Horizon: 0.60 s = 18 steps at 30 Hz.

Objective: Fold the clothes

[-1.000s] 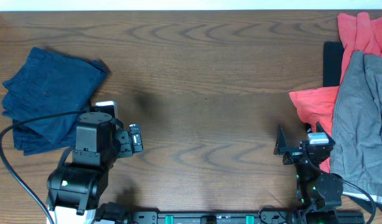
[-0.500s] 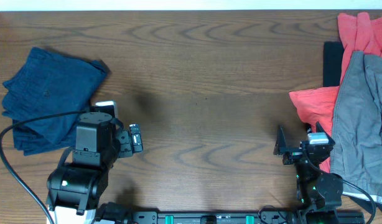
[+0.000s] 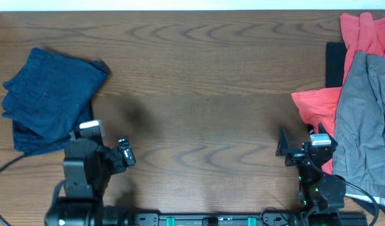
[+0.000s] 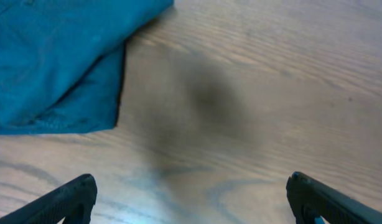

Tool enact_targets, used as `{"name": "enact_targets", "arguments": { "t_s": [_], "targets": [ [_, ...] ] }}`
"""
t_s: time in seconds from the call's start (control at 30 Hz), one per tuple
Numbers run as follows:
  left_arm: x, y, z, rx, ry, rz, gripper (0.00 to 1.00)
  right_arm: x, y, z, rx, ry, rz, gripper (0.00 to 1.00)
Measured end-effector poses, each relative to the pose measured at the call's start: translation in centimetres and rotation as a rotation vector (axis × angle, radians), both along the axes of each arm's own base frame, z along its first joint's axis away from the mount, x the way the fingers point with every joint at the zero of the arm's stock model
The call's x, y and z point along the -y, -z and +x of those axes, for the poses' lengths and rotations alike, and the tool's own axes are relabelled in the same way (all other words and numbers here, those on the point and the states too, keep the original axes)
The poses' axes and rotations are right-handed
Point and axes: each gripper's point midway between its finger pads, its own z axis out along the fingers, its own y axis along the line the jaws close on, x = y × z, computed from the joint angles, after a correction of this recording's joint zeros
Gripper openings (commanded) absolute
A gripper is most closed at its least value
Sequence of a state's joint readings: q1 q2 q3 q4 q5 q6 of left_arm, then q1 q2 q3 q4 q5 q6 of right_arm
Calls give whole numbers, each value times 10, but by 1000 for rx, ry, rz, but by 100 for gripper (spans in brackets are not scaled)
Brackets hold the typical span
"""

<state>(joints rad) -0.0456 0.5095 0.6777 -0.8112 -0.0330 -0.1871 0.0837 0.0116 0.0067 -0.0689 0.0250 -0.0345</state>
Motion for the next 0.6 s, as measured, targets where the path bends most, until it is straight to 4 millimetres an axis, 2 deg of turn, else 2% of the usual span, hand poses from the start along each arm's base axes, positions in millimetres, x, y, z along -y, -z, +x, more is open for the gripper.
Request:
{"name": "enact_targets", "arguments": {
  "t_s": [0.3, 0.6],
  "targets": [
    [0, 35, 19, 244, -5, -10, 98, 0, 0, 0, 0, -3, 0, 99],
    [0, 41, 35, 485, -1, -13, 98, -1, 0, 0, 0, -3, 0, 99]
  ]
}}
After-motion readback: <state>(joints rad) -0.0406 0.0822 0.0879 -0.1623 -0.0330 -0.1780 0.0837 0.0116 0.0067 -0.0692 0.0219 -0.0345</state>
